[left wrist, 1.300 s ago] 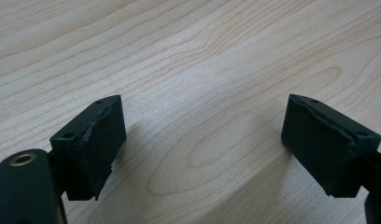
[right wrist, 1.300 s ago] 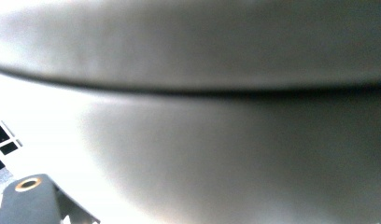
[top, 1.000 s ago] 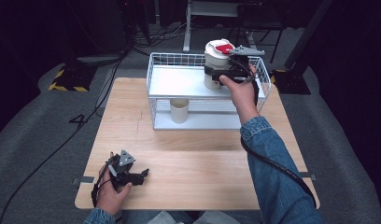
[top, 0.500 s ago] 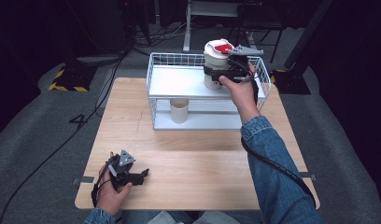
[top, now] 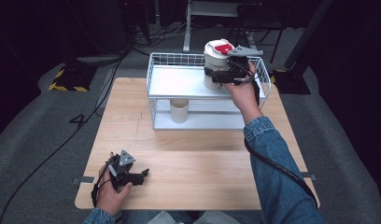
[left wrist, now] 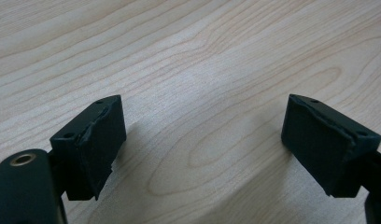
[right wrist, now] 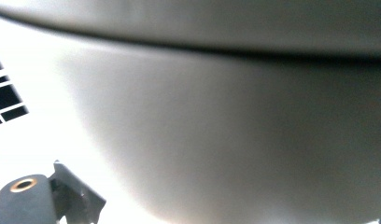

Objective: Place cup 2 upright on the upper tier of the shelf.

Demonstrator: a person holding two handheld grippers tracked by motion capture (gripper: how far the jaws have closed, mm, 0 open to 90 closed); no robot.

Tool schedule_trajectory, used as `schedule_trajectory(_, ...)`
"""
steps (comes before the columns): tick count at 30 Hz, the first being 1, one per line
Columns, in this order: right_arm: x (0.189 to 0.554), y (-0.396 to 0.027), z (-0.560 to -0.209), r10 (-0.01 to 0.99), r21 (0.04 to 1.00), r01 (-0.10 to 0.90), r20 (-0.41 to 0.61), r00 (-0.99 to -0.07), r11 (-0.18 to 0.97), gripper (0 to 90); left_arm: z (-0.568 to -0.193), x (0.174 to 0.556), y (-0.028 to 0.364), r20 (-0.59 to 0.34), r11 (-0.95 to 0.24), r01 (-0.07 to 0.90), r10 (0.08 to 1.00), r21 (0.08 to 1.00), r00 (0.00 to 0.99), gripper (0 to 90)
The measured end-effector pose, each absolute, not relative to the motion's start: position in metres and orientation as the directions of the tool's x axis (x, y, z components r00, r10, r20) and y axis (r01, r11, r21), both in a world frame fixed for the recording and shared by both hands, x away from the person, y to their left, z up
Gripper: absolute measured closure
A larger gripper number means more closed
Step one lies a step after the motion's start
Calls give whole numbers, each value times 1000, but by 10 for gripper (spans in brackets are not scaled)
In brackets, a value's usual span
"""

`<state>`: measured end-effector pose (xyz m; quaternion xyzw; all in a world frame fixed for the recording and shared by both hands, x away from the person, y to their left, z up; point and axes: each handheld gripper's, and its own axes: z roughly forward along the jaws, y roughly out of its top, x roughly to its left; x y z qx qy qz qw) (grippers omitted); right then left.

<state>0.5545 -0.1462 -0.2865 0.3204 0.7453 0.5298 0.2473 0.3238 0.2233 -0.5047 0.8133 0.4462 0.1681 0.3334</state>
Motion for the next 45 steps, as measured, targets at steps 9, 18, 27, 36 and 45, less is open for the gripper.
schedule_trajectory(9, 551, -155, -287, 717, 950, 227, 4, -697, 215, 4, -505, 324, 223, -24, -380, 614, 838, 692, 546, 144)
schedule_trajectory(18, 535, -169, -284, 732, 953, 210, -20, -681, 221, 4, -505, 324, 223, -25, -379, 616, 839, 691, 544, 144)
schedule_trajectory(27, 512, -189, -278, 724, 950, 215, -15, -690, 224, 4, -505, 324, 223, -23, -381, 614, 837, 691, 546, 144)
schedule_trajectory(36, 485, -202, -276, 688, 946, 196, -39, -725, 259, 4, -505, 323, 224, -30, -374, 619, 841, 691, 541, 144)
schedule_trajectory(45, 454, -227, -278, 679, 944, 179, -61, -732, 277, 5, -504, 325, 228, -27, -379, 616, 838, 690, 545, 145)
